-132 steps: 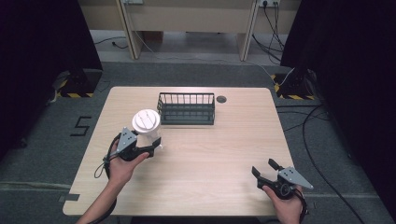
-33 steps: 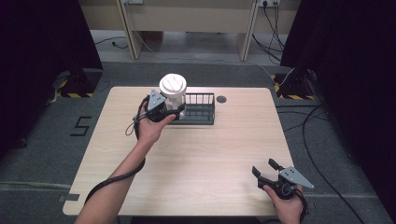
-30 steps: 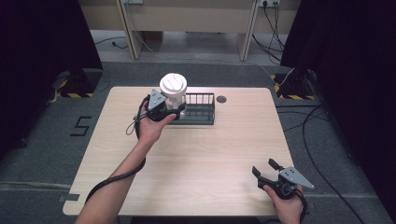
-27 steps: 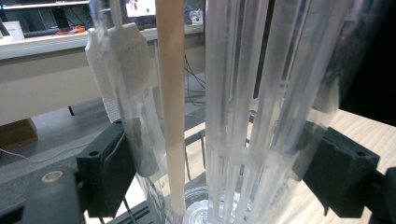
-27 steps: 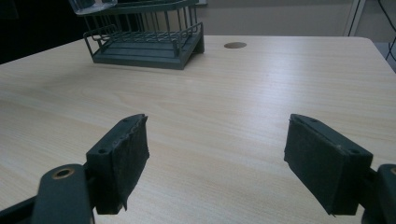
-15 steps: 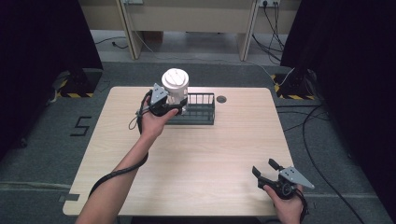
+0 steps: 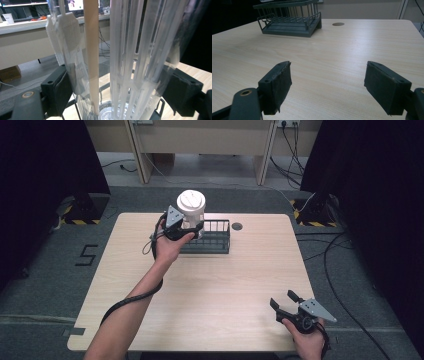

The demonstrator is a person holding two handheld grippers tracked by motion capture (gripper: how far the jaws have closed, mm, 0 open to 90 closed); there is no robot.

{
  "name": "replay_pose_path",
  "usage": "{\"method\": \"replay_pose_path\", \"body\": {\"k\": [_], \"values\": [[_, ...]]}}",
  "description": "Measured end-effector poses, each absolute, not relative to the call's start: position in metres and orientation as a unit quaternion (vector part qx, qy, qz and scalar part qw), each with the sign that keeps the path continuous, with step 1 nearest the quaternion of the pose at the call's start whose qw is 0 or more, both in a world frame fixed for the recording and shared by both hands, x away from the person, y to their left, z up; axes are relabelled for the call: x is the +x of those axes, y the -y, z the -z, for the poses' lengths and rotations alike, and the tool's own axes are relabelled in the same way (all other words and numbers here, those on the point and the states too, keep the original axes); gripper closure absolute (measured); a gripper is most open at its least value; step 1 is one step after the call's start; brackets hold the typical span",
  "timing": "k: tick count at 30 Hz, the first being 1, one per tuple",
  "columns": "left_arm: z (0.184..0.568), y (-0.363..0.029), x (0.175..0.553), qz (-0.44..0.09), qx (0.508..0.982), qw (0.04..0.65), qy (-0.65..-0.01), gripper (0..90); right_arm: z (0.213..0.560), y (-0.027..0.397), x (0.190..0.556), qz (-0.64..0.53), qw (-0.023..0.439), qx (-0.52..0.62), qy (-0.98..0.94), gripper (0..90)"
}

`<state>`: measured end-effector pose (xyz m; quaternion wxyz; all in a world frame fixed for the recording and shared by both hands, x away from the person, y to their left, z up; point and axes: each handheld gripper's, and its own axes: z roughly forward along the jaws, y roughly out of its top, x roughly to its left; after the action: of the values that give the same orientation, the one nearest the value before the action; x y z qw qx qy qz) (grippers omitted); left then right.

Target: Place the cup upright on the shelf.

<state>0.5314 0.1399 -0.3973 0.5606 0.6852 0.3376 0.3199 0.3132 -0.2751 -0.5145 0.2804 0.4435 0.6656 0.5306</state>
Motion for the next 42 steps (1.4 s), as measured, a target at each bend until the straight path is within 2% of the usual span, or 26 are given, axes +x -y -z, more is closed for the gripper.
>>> {"method": "replay_pose_path", "body": {"k": [25,42], "values": [[0.401,-0.115,0.566,-0.325,0.689,0.545,-0.350,17.5,0.515,0.276,0.312,-0.533,0.280,0.441,-0.665,22.0],[0.437,-0.109,0.569,-0.310,0.700,0.522,-0.377,17.4,0.515,0.275,0.312,-0.532,0.279,0.439,-0.668,21.9]]}}
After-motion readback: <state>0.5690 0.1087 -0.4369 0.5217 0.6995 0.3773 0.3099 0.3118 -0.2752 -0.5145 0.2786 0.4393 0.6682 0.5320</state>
